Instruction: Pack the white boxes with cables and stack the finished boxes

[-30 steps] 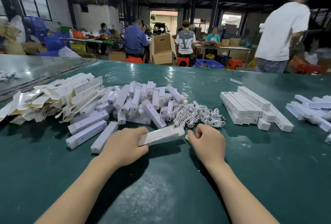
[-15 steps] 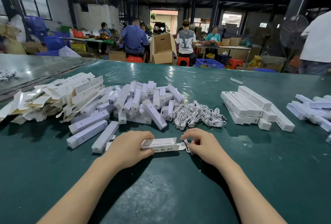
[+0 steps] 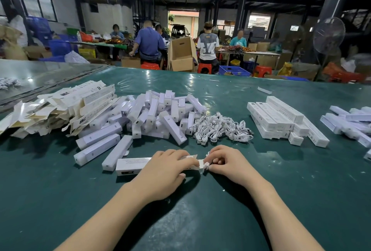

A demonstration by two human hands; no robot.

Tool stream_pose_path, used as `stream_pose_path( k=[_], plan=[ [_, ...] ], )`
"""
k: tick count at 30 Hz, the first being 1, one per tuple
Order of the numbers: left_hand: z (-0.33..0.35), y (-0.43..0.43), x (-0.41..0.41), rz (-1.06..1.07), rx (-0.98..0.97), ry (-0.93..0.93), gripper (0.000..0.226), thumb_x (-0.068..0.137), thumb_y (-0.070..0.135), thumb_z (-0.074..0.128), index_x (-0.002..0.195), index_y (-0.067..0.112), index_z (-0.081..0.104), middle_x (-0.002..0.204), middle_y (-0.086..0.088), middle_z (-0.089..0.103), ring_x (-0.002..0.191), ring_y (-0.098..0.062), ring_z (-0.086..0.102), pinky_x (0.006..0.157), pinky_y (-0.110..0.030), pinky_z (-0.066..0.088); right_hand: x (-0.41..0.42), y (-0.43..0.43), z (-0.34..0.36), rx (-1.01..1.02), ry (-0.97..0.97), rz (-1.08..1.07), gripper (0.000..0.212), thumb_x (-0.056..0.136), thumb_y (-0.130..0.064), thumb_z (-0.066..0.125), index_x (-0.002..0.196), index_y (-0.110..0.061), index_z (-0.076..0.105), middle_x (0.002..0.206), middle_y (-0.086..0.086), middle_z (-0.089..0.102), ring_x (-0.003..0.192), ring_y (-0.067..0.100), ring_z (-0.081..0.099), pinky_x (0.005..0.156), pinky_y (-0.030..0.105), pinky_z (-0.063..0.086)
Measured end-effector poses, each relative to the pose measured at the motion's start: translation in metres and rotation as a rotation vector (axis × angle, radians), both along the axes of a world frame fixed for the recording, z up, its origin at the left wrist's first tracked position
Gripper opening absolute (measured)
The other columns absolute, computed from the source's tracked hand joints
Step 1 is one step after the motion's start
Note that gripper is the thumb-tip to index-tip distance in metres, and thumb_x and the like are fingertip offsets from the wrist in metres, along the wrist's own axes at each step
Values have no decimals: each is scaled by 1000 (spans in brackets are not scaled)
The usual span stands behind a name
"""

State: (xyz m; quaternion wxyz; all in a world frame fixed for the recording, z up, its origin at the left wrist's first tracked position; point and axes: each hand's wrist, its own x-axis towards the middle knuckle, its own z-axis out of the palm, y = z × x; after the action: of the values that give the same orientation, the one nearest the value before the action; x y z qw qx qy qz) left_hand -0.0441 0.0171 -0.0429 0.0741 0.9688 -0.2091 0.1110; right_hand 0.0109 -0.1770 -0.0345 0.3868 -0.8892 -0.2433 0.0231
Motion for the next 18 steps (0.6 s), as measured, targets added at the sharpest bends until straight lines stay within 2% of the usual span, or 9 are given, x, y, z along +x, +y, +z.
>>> stream_pose_path(
  k=[5,9,11,14,18],
  plan=[
    [1,3,-1,30,-65,26,36,93,21,41,121,44,41,132,22,41,119,-8,39,91,-27,27,-1,-1,-1,6,-7,-4,23,74,-11,74,66,-31,67,86,-9,59,65,6,48,67,16,39],
    [4,10,-1,48,-92,35,31,91,16,41,111,39,45,122,21,50,108,-9,46,86,-27,31,-2,5,-3,59,-104,-118,8,72,-12,75,69,-16,70,82,-1,65,71,13,56,71,24,44],
    [4,11,-1,44,-103,38,29,91,16,42,110,38,46,121,20,51,108,-10,48,86,-27,33,-3,10,-4,131,-146,-151,13,70,-11,76,63,-17,67,74,-2,65,66,9,57,67,23,44],
    [4,10,0,46,-117,42,29,91,15,43,109,38,47,121,21,51,109,-9,48,86,-28,33,-8,18,-2,219,-162,-164,27,67,-10,78,56,-26,60,60,-11,61,54,-2,53,57,11,41],
    [4,11,-1,57,-135,38,29,90,15,45,108,37,49,122,22,51,109,-9,48,85,-28,34,-13,29,-3,74,-221,-50,12,71,-12,75,66,-16,65,64,-9,56,59,6,51,61,21,42]
  ],
)
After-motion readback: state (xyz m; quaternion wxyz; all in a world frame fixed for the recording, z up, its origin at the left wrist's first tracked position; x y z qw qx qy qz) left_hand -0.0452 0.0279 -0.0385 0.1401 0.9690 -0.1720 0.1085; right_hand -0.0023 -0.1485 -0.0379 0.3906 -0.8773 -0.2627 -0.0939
